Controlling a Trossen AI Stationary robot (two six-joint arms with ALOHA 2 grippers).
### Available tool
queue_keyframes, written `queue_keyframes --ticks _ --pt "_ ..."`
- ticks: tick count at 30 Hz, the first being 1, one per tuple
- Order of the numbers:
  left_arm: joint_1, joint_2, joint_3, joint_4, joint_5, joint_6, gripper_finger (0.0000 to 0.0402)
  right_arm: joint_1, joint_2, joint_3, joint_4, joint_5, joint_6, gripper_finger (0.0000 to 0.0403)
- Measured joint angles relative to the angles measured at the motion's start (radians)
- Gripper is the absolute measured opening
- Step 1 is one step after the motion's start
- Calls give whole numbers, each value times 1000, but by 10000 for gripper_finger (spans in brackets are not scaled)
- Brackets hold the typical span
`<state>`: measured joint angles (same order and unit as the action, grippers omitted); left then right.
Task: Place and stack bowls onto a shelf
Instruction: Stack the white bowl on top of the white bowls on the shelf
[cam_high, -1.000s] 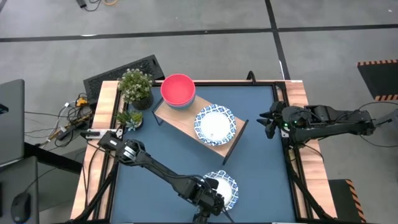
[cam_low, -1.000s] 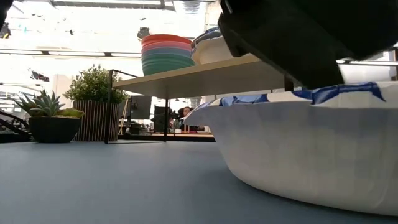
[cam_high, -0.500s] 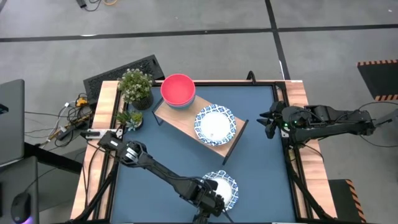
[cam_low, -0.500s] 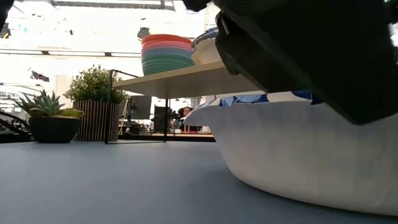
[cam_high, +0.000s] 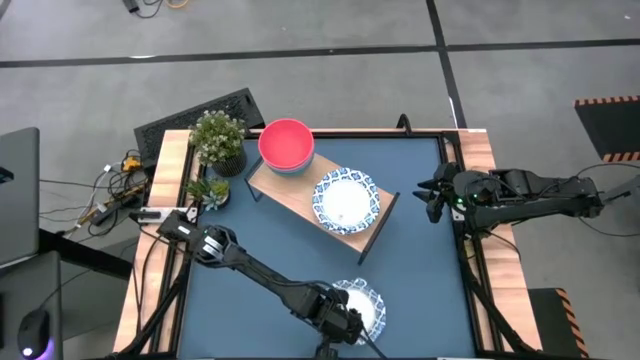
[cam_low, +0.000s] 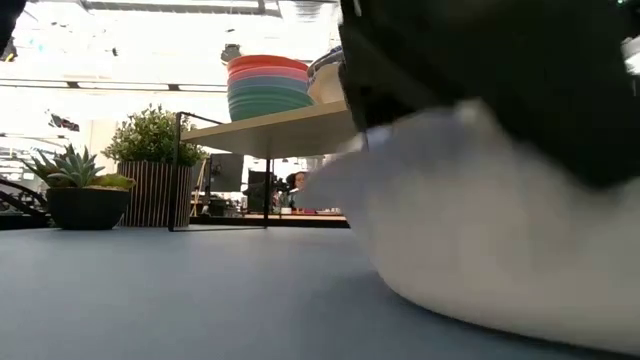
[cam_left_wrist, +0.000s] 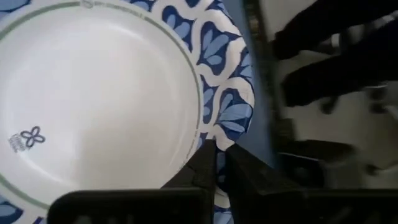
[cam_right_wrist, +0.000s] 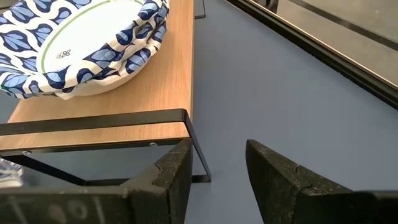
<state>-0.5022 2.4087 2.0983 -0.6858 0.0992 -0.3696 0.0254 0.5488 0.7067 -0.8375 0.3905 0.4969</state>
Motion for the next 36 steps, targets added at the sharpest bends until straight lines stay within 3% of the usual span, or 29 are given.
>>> queue_keyframes --ticks 11,18,21,25,32,36 --pt "-4 -36 247 -123 63 -112 0 0 0 0 4 0 0 177" --pt "33 -160 256 -111 165 -179 0 0 0 0 7 -1 1 177" --pt "53 -221 257 -119 140 -169 0 0 0 0 8 -2 1 177" --pt "80 -315 258 -130 10 -55 0 0 0 0 8 0 1 177" --pt "110 -448 258 -91 -368 254 0 -1 1 0 7 1 4 177" --pt "120 -493 260 -138 -650 405 0 -1 1 0 6 3 25 177"
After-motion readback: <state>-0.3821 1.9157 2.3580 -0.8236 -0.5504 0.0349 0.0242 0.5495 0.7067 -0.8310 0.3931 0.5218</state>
